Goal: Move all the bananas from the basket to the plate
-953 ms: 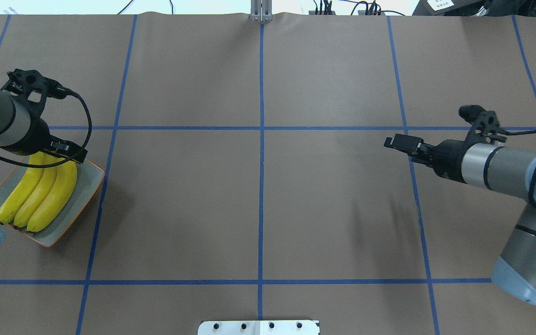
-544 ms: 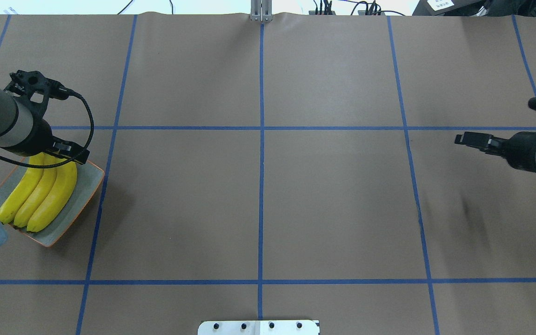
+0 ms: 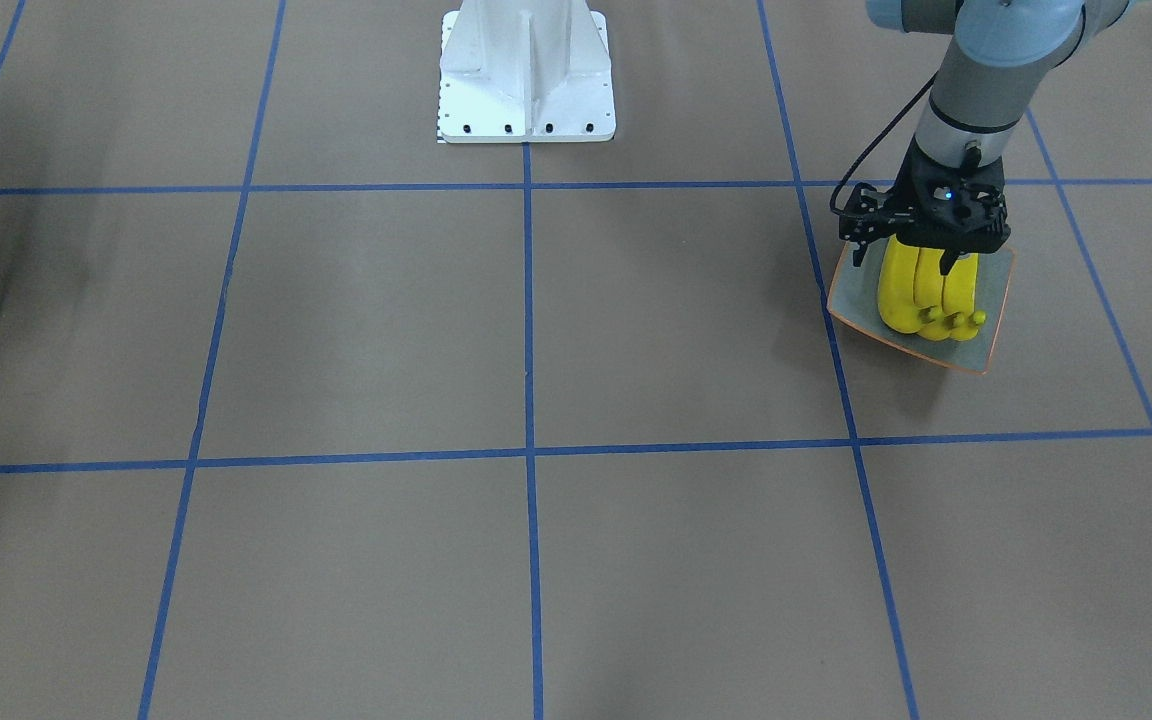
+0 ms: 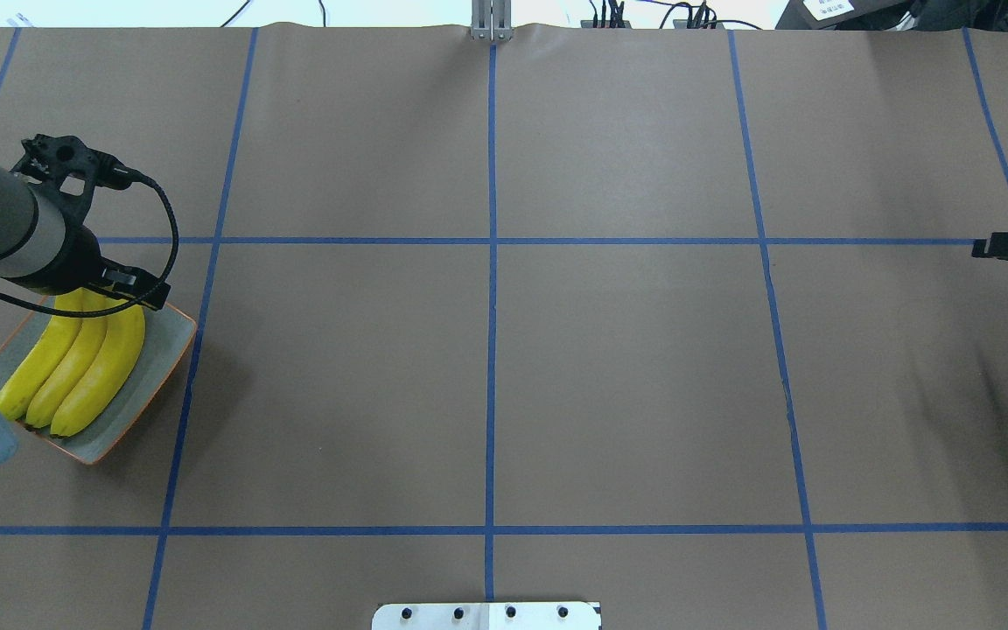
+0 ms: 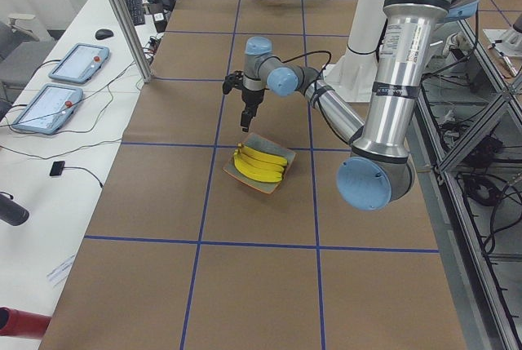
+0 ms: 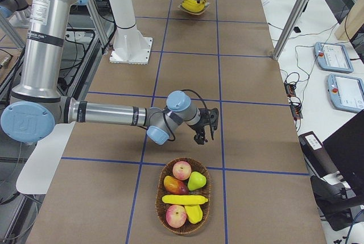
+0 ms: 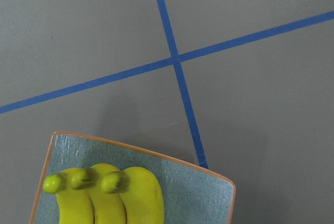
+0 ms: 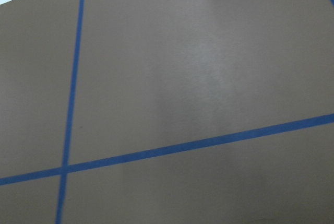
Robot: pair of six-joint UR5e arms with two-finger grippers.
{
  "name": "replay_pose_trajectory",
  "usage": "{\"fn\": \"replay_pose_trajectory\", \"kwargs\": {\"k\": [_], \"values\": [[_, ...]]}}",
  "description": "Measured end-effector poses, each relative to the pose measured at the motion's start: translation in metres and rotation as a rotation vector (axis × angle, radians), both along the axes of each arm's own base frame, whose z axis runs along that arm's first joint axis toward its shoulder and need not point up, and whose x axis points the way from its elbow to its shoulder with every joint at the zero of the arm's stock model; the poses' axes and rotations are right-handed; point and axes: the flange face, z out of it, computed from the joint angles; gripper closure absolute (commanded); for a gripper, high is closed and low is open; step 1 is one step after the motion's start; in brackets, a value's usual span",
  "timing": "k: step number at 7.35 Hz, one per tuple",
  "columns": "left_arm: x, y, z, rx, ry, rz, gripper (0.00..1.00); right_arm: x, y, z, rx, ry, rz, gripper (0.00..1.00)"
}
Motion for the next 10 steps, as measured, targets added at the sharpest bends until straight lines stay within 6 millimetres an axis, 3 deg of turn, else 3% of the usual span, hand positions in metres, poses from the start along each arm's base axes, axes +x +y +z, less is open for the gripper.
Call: {"fn": "replay_pose_trajectory", "kwargs": {"k": [4,6,8,10], "values": [[0.002,-0.002,0.001,-0.002,-0.002,0.0,0.0,0.107,0.07,0.106,0.025,0.093,-0.087,0.0],[0.003,-0.003,0.003,-0.006,-0.006,0.0,0.0,0.125,0.089,0.149,0.015,0.114,-0.122,0.0],[0.003,-0.003,0.004,-0.006,-0.006,0.0,0.0,0.128,0.094,0.17,0.014,0.132,-0.154,0.03],[0.003,-0.003,0.003,-0.005,-0.005,0.0,0.0,0.129,0.092,0.18,0.02,0.152,-0.175,0.14]]}}
